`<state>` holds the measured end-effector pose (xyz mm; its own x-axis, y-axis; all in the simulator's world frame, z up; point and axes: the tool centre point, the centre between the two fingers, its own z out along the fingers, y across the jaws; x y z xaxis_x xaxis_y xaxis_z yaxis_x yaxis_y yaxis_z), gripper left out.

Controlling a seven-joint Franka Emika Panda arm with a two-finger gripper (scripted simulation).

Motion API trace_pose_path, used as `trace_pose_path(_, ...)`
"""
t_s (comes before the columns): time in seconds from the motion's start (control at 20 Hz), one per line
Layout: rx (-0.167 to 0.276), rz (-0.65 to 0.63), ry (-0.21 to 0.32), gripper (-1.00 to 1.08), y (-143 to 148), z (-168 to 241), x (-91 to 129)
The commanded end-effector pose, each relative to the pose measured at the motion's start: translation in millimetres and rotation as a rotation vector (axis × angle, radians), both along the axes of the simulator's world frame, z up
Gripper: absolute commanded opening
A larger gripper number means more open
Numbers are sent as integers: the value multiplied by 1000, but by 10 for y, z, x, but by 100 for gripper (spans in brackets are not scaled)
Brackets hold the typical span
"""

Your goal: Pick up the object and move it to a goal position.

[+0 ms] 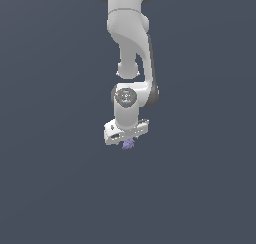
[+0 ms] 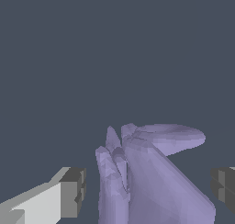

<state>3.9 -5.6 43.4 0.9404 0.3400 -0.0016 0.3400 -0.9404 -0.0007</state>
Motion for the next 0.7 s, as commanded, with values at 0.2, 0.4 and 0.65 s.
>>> trace_pose_path(0.2,0,0,-2,-100,-1,-38,13)
trace_pose_path(0.4,0,0,-2,-100,-1,-38,13)
trace_pose_path(0.65,0,2,-3,-100,11,-28,16)
